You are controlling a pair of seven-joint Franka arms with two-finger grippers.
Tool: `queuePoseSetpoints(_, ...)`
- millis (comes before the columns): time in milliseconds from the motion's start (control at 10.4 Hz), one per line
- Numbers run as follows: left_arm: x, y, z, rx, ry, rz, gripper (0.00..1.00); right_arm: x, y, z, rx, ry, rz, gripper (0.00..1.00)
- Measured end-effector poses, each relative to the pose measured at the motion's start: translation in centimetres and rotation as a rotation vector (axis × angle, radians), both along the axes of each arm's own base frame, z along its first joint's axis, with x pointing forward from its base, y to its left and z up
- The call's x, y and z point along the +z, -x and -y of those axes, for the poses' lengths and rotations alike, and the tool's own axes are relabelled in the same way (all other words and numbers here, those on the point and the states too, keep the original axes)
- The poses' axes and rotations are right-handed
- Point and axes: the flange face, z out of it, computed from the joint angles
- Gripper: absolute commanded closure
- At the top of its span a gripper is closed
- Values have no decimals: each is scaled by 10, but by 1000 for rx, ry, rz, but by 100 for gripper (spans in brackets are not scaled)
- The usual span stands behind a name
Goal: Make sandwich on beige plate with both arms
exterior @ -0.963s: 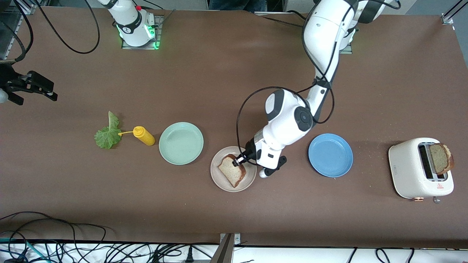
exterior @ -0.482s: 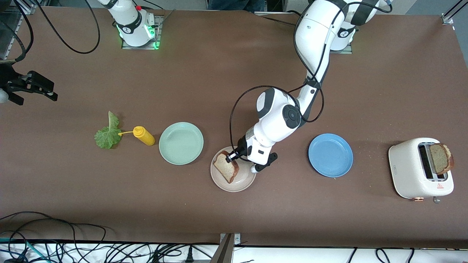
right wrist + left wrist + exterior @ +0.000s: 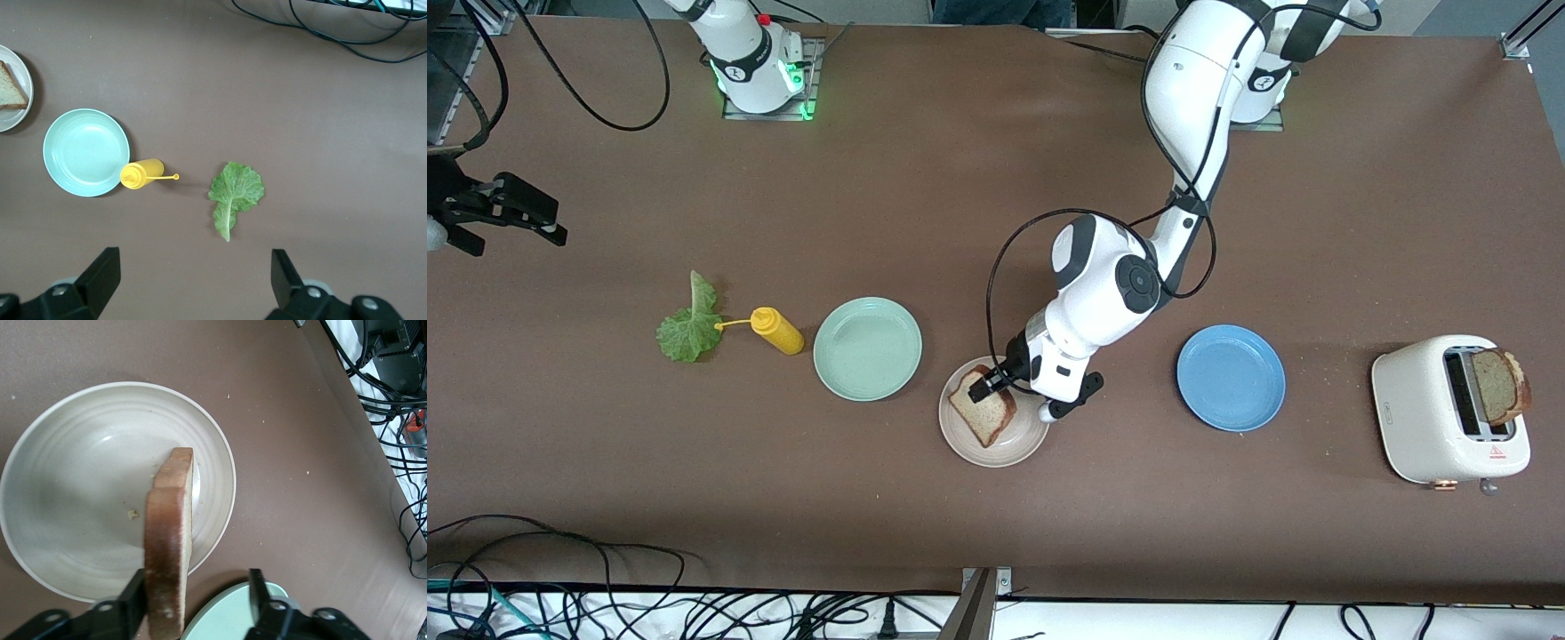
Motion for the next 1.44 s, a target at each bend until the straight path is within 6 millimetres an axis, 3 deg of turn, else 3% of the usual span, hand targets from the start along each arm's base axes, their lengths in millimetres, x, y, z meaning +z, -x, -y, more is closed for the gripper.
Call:
queuePoseSetpoints(385, -20, 8, -5, -78, -61, -105, 0, 0, 0, 0, 0, 0, 0, 0)
queuePoseSetpoints(963, -32, 12, -18, -192, -221, -148, 0, 0, 0, 0, -1, -3, 0, 0)
queuePoseSetpoints(1252, -17, -13, -58, -147, -280, -124, 0, 0, 0, 0, -1, -3, 0, 0)
queuePoseSetpoints(1445, 13, -32, -96, -122, -330, -119, 0, 0, 0, 1, -2, -3, -1, 0)
